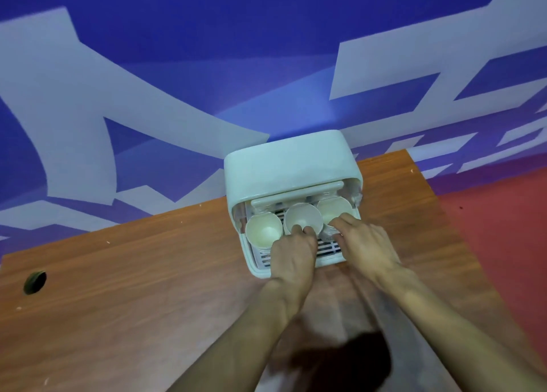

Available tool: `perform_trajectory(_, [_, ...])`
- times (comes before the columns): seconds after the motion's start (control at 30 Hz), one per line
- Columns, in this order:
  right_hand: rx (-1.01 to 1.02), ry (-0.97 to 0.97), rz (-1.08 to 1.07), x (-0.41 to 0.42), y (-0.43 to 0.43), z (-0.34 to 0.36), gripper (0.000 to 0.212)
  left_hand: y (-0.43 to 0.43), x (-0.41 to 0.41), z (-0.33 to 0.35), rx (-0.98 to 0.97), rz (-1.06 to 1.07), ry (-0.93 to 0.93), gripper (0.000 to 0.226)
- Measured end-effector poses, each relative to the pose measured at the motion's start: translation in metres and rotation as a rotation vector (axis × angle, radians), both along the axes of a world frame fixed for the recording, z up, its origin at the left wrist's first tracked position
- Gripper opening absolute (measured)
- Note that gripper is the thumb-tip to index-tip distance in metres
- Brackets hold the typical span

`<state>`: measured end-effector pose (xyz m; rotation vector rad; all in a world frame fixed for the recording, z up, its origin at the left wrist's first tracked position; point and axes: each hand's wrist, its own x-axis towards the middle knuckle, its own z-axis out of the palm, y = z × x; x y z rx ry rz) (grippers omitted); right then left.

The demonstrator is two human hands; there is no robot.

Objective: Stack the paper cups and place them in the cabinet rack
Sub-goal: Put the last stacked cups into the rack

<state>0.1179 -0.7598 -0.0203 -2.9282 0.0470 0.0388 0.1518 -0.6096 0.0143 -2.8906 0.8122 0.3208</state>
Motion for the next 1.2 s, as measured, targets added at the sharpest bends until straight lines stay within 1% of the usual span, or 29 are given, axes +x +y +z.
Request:
perform_trajectory(0.07, [-0.014, -0.022, -0.004, 0.0, -0.001, -0.004, 0.019, -0.004, -0.001, -0.007, 0.004, 0.053, 0.009, 0.031])
perform_trajectory(0.1, [-0.026, -0.028, -0.001, -0.001, -0.002, -0.007, 0.02, -0.006, -0.001, -0.014, -0.014, 0.079, 0.042, 0.03])
perform_trajectory(0.17, [-0.037, -0.022, 0.009, -0.001, -0.003, -0.011, 0.02, -0.008, 0.0, -0.019, -0.056, 0.165, 0.171, 0.03])
perform_trajectory(0.27, [-0.043, -0.027, 0.016, 0.001, -0.004, -0.015, 0.019, -0.005, -0.002, -0.027, -0.135, 0.231, 0.197, 0.025])
perform_trajectory(0.4, [-0.046, -0.028, 0.012, 0.003, -0.004, -0.014, 0.017, 0.0, -0.001, -0.035, -0.188, 0.204, 0.193, 0.022])
perform_trajectory(0.53, [-0.072, -0.039, 0.03, 0.004, -0.005, -0.012, 0.025, 0.001, -0.001, -0.041, -0.25, 0.212, 0.113, 0.025])
perform_trajectory(0.63, [-0.053, -0.07, 0.035, -0.001, -0.005, -0.002, 0.038, 0.005, -0.008, -0.031, -0.308, 0.164, 0.081, 0.04])
perform_trajectory(0.7, [-0.007, -0.111, 0.024, -0.008, -0.007, 0.007, 0.04, 0.014, -0.014, -0.019, -0.366, 0.113, 0.02, 0.045])
perform_trajectory(0.77, [0.046, -0.159, 0.003, -0.017, -0.008, 0.017, 0.036, 0.028, -0.02, 0.002, -0.473, 0.046, -0.053, 0.032])
perform_trajectory(0.83, [0.075, -0.262, 0.002, -0.024, -0.01, 0.029, 0.031, 0.044, -0.02, 0.026, -0.561, -0.003, -0.134, 0.016])
perform_trajectory(0.87, [0.094, -0.323, 0.016, -0.025, -0.01, 0.036, 0.028, 0.051, -0.016, 0.037, -0.59, -0.017, -0.179, 0.013])
perform_trajectory(0.93, [0.114, -0.439, 0.064, -0.019, -0.008, 0.054, 0.022, 0.063, -0.002, 0.054, -0.637, -0.042, -0.276, 0.013])
perform_trajectory(1.0, [0.099, -0.51, 0.075, -0.005, -0.006, 0.07, 0.021, 0.069, 0.019, 0.064, -0.626, -0.032, -0.341, 0.02])
perform_trajectory(1.03, [0.09, -0.516, 0.063, 0.003, -0.005, 0.077, 0.022, 0.069, 0.03, 0.066, -0.592, -0.003, -0.36, 0.027])
perform_trajectory(1.1, [0.077, -0.463, 0.03, 0.018, -0.002, 0.085, 0.028, 0.068, 0.044, 0.063, -0.518, 0.059, -0.363, 0.037])
perform_trajectory(1.13, [0.082, -0.409, 0.013, 0.024, -0.001, 0.085, 0.031, 0.067, 0.047, 0.059, -0.495, 0.083, -0.343, 0.036])
perform_trajectory(1.2, [0.113, -0.292, -0.013, 0.031, 0.001, 0.081, 0.032, 0.068, 0.048, 0.051, -0.479, 0.112, -0.285, 0.023])
